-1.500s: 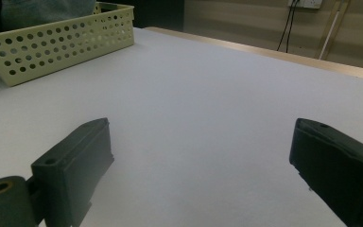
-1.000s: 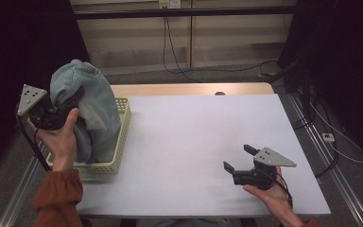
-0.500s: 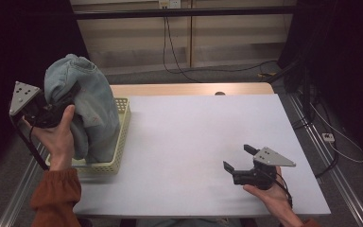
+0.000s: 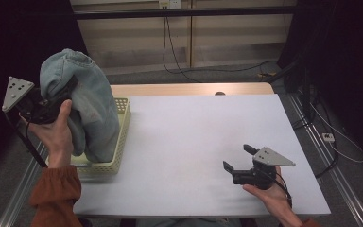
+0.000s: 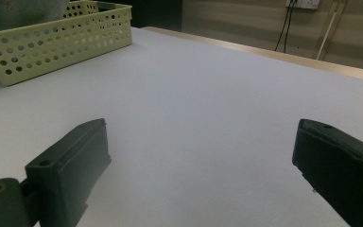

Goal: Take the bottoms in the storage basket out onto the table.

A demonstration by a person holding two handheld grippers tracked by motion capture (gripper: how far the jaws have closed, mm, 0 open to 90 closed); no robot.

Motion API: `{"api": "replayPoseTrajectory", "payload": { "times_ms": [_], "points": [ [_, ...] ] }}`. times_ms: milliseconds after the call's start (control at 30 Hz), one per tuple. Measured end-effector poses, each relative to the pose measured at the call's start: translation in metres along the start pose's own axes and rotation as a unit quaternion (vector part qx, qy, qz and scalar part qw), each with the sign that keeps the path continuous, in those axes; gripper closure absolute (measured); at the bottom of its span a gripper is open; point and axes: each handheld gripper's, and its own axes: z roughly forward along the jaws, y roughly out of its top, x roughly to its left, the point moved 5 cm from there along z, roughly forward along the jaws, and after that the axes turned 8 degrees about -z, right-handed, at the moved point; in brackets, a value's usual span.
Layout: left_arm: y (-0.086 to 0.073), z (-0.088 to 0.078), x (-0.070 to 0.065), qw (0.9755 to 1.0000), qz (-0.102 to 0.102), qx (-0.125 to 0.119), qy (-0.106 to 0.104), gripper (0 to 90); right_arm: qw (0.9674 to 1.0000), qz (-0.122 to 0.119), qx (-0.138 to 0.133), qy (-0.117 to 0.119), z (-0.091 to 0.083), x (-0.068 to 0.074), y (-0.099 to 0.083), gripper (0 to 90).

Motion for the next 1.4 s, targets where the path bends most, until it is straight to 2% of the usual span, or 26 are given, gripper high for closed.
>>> {"api": "replayPoseTrajectory", "payload": {
  "times_ms": [100,167,567,1400],
  "points": [
    [0.004,0.002,0.0,1.0,0.0,-0.006,-0.004,64.5,1.0,0.001,0.001,0.0,0.0,0.0,0.0,4.5],
    [0.007,0.003,0.001,0.9999,-0.008,-0.012,-0.006,64.5,1.0,0.001,0.002,-0.002,0.0,-0.001,-0.001,4.5],
    [0.024,0.0,0.003,0.9995,-0.007,-0.031,-0.006,64.5,1.0,0.0,0.003,-0.001,0.001,0.0,-0.001,4.5],
    [0.061,-0.006,-0.019,0.9973,0.0,-0.069,-0.028,64.5,1.0,-0.001,0.004,0.006,0.002,0.001,-0.001,4.5]
  ]
}}
